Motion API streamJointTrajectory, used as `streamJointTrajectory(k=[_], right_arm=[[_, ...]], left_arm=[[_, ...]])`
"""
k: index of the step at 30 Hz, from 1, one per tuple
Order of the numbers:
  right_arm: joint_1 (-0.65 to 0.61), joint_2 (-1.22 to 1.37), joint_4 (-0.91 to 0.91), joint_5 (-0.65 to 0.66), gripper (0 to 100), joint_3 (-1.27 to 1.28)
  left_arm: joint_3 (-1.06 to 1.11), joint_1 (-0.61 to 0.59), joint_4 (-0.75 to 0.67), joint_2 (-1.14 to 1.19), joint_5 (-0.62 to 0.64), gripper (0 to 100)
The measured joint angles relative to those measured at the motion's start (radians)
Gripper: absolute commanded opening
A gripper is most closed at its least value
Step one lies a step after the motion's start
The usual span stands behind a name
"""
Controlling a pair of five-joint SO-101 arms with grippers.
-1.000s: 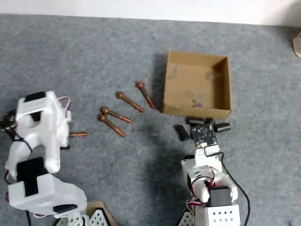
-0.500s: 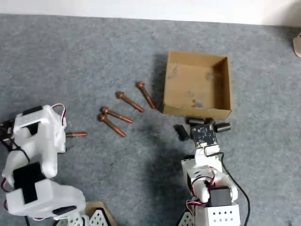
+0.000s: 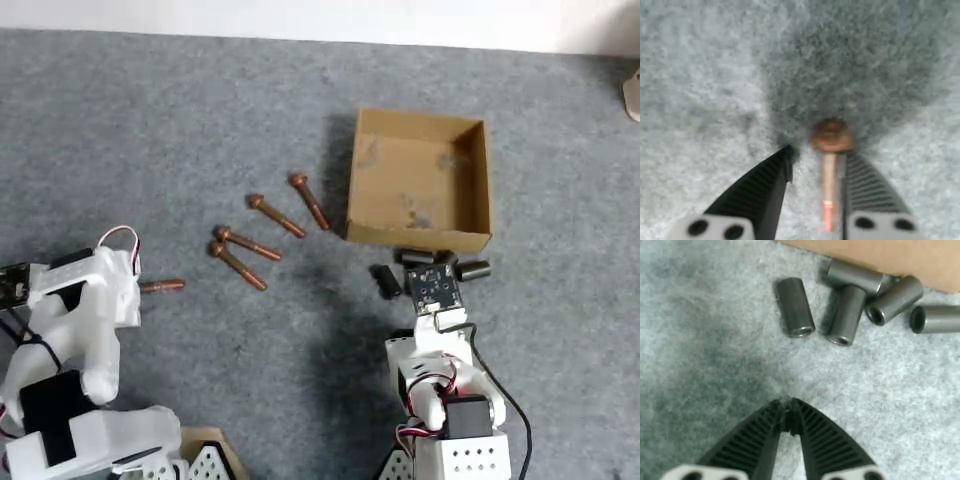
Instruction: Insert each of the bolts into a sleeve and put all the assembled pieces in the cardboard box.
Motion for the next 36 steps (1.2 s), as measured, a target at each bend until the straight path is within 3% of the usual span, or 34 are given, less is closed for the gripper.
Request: streamJointTrajectory(k=[16, 19, 24, 30, 36], right_arm=[[0.000, 0.000, 0.000, 0.000, 0.4, 0.000], [0.000, 0.000, 0.000, 0.000, 0.4, 0.000], [0.000, 0.000, 0.000, 0.000, 0.4, 0.000], [0.000, 0.000, -0.011, 0.000, 0.4, 0.000], [0.002, 0.000, -0.163, 0.000, 0.4, 0.000]], left_arm=[[0.008, -0.005, -0.020, -0.002, 0.000, 5], [0.005, -0.005, -0.003, -0.005, -0.046, 5], [-0.055, -0.008, 0.212, -0.107, -0.224, 5], [-0.058, -0.011, 0.494, -0.365, -0.331, 5], [-0.058, -0.011, 0.695, -0.589, -0.468, 5]])
